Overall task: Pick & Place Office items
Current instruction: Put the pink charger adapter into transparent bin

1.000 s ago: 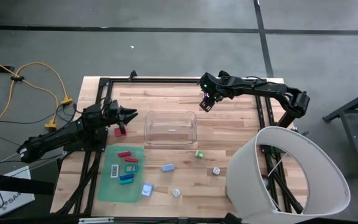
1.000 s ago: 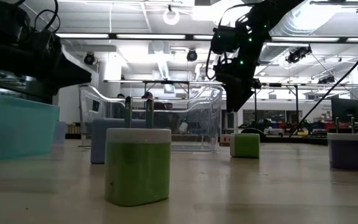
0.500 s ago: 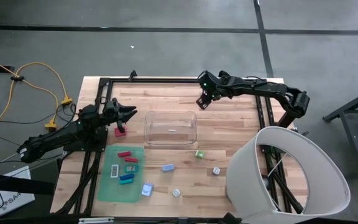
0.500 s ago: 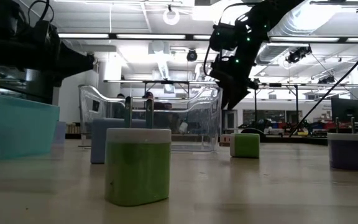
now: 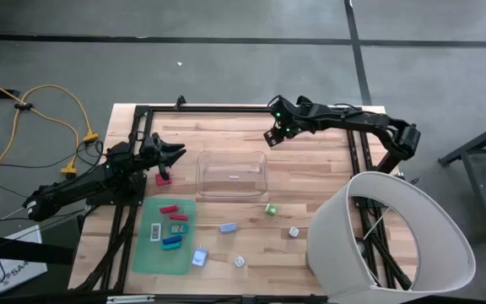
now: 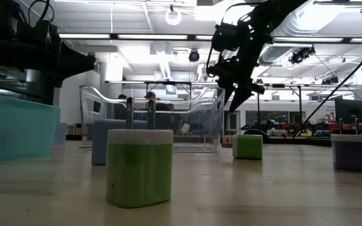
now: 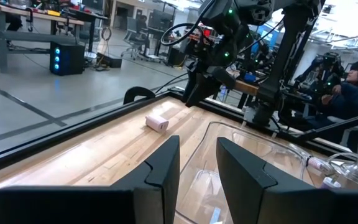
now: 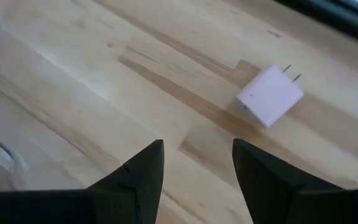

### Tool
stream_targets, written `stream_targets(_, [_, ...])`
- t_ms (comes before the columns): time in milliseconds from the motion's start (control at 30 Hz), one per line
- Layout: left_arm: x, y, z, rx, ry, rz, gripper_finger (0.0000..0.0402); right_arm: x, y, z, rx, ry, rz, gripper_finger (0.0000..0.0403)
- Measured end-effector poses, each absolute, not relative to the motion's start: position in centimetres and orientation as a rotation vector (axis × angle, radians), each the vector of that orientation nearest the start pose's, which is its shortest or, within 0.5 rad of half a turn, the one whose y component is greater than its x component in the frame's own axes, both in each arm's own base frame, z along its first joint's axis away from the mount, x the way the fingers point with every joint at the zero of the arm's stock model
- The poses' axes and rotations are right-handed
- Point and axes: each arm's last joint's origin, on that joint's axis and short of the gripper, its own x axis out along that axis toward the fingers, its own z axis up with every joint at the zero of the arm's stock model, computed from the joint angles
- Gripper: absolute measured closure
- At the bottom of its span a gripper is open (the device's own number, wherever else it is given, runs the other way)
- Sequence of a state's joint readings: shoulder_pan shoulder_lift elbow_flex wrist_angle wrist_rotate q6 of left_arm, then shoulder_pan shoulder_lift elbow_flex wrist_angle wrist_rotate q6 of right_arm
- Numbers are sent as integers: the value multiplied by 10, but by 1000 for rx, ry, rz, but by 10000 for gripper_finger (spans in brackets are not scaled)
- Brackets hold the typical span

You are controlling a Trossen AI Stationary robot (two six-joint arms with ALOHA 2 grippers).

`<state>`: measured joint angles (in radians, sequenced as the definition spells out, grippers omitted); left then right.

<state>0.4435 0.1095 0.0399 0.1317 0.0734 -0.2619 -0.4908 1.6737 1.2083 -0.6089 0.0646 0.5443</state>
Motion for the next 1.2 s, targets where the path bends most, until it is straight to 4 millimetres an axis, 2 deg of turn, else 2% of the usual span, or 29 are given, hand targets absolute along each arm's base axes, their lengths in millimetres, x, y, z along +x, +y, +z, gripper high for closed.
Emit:
stream_targets(167, [94, 42, 181, -243, -109, 360, 299, 299, -162, 225, 889, 820, -897, 224])
stream_targets(433, [94, 42, 182, -242, -110, 360, 299, 303, -161, 227, 893, 793, -859, 224])
stream_targets(633, [94, 42, 182, -242, -110, 360, 299, 300, -163, 226, 989, 781, -875, 224])
stream_targets(733, [94, 42, 182, -242, -110, 360, 299, 298, -171, 221, 1071, 796, -845, 224])
stream_targets(900, [94, 42, 182, -242, -110, 360, 299, 294, -197, 199, 1213, 840, -842, 224])
stream_targets(1000, [94, 42, 182, -242, -110, 360, 299, 297, -210, 192, 1264, 845, -832, 224])
stream_targets(1067, [94, 42, 182, -242, -110, 360, 299, 301, -215, 197, 1259, 823, -831, 224])
stream_targets(1200, [94, 42, 182, -241, -110, 360, 299, 307, -218, 219, 1178, 812, -882, 224])
